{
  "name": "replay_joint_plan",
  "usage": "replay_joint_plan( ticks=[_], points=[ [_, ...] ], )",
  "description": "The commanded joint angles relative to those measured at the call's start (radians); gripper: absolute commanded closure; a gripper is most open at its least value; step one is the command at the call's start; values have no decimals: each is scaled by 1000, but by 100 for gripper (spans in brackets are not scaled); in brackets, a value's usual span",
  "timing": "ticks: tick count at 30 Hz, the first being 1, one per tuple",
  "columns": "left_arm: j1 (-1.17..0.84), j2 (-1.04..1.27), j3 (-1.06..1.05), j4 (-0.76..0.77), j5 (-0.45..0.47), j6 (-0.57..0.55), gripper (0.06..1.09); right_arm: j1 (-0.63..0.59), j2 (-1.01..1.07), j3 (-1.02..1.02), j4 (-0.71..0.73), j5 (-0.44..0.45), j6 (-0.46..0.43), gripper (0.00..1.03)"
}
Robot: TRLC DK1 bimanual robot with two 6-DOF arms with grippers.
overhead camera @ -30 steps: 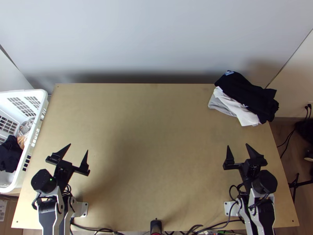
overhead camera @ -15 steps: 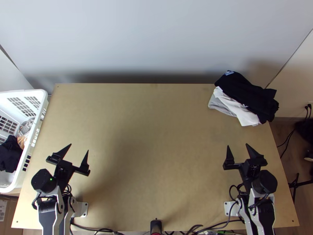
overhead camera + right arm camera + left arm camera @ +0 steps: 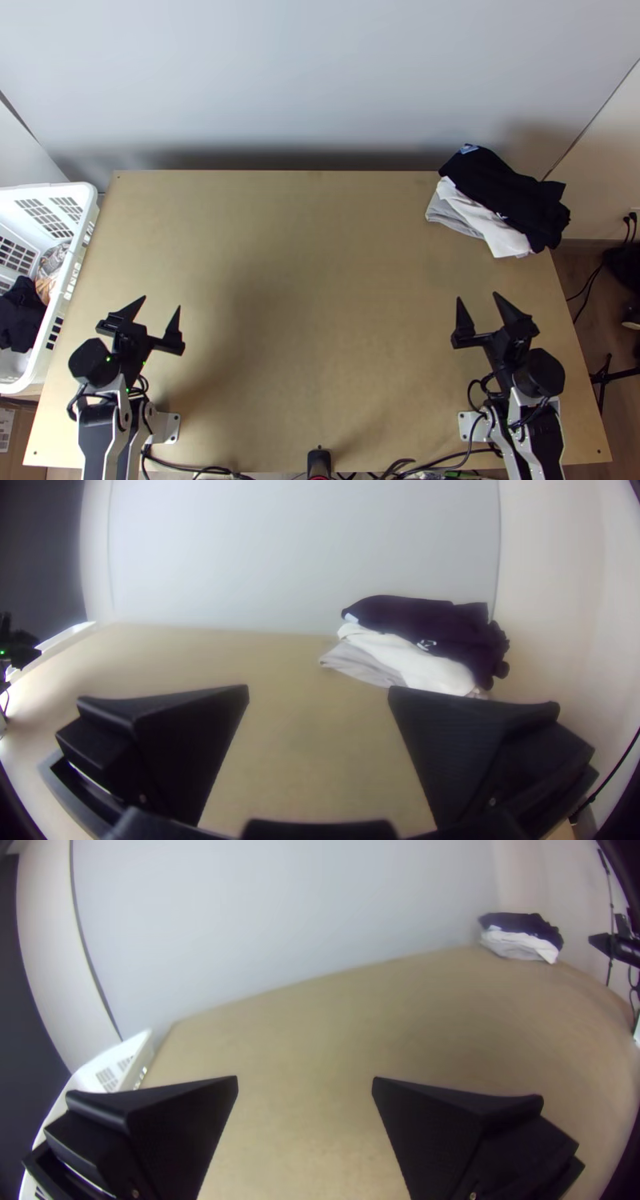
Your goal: Fold the t-shirt
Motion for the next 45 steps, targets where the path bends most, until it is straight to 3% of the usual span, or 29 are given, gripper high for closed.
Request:
replay_joint_plan(
  ticks=[1, 4, 8, 11, 14, 17, 22, 24, 27, 33, 40, 45],
  points=[
    [-76, 143, 39, 68, -251, -175, 10, -84, 1, 29, 47, 10, 24, 5],
    [-95, 341, 193, -21, -268, -265, 10, -99, 24, 87, 53, 12, 41, 5],
    [-112, 713, 542, -297, -268, -373, 10, -95, 238, 239, 28, 15, 56, 5],
    [-112, 786, 751, -435, -268, -417, 10, -96, 487, 451, -96, 18, 114, 5],
    [-107, 805, 880, -447, -268, -469, 10, -98, 676, 675, -266, 18, 182, 5],
    [7, 832, 970, -457, -268, -543, 10, -49, 745, 794, -346, 16, 225, 5],
    [201, 874, 1026, -524, -270, -496, 10, 17, 715, 860, -335, 16, 213, 5],
    [277, 890, 1052, -544, -270, -463, 10, -32, 688, 879, -378, -64, 206, 5],
    [442, 950, 1098, -559, -268, -442, 10, -72, 633, 843, -322, -142, 236, 5],
    [726, 1214, 1300, -644, -270, -377, 10, -36, 651, 852, -372, -177, 236, 5],
    [942, 1518, 1506, -648, -271, -399, 10, -19, 685, 892, -441, -189, 216, 5],
    [1014, 1697, 1581, -561, -377, -377, 10, -3, 695, 938, -476, -197, 168, 5]
  ],
)
